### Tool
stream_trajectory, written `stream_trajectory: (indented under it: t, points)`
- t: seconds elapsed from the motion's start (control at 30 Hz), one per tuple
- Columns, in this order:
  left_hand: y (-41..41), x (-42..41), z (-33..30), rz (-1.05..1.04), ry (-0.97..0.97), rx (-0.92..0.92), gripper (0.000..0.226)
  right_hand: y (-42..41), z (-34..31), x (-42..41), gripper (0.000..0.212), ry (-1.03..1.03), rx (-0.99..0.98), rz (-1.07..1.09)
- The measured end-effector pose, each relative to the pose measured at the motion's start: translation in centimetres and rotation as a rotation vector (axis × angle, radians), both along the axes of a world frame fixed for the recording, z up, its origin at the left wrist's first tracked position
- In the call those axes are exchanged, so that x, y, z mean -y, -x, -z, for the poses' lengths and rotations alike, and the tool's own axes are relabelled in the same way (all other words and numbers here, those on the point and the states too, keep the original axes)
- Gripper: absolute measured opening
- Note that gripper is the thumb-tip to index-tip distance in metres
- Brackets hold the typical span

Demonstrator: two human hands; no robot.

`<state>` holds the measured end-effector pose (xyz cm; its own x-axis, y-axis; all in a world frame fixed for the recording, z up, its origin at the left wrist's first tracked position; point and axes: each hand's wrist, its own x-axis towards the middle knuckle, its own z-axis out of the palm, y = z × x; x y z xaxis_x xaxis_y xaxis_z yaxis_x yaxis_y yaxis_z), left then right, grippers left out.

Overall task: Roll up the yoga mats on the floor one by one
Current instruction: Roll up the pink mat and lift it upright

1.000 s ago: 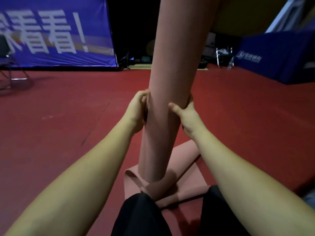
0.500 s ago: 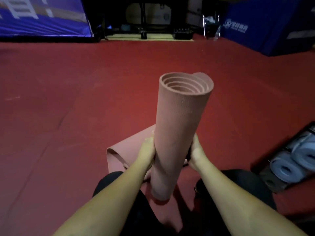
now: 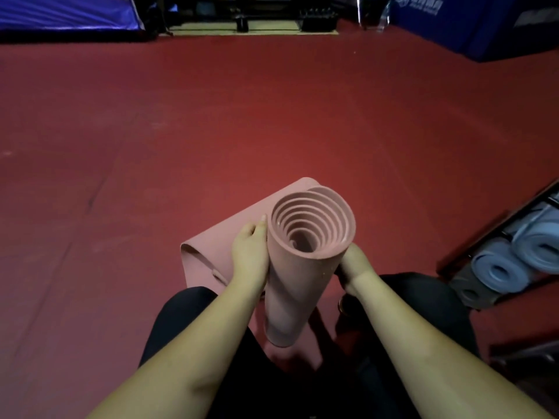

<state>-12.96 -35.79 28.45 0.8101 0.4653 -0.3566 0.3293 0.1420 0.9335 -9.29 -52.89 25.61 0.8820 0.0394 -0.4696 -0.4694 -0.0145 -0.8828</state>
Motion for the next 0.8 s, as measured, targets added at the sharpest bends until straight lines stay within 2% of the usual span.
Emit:
stream_trajectory:
  t: [0.1,0.2,0.3,0.33,0.4,0.43,0.5,0.6,0.73,0.8]
  points:
    - [0.6,0.1,-0.7,0.018,-0.082,-0.024,0.036,0.2,-3.2,0.0,0.05,-0.278,0.041,0.033]
    - [1.8,0.4,-2.5,0.02,-0.122,-0.032,0.049,1.4,-5.1,0.1,0.068,-0.448,0.111,0.032]
    - [3.2,0.4,-3.7,0.071,0.175,0.059,0.061,2.3,-4.7,0.1,0.054,-0.413,0.163,0.013]
    - [3.7,0.3,-4.0,0.145,0.203,0.106,0.066,2.4,-4.8,0.0,0.053,-0.372,0.172,-0.015]
    - [4.2,0.4,-4.2,0.272,0.129,0.163,0.068,2.2,-5.3,-0.6,0.062,-0.322,0.186,-0.07]
    - [4.1,0.4,-4.0,0.272,0.103,0.167,0.061,2.1,-5.7,-1.0,0.062,-0.326,0.191,-0.084]
    - [3.6,0.6,-4.9,0.186,0.128,0.175,0.041,2.3,-7.0,-2.1,0.056,-0.332,0.192,-0.094]
    - [3.2,0.7,-7.1,0.17,0.14,0.2,0.052,2.3,-9.0,-2.3,0.051,-0.31,0.254,-0.096]
    - [3.8,0.3,-7.1,0.155,0.096,0.28,0.03,2.4,-9.9,-0.2,0.037,-0.369,0.321,-0.086]
    - [4.5,0.8,-6.1,0.187,0.096,0.3,0.039,3.2,-8.4,-0.4,0.029,-0.288,0.275,-0.127]
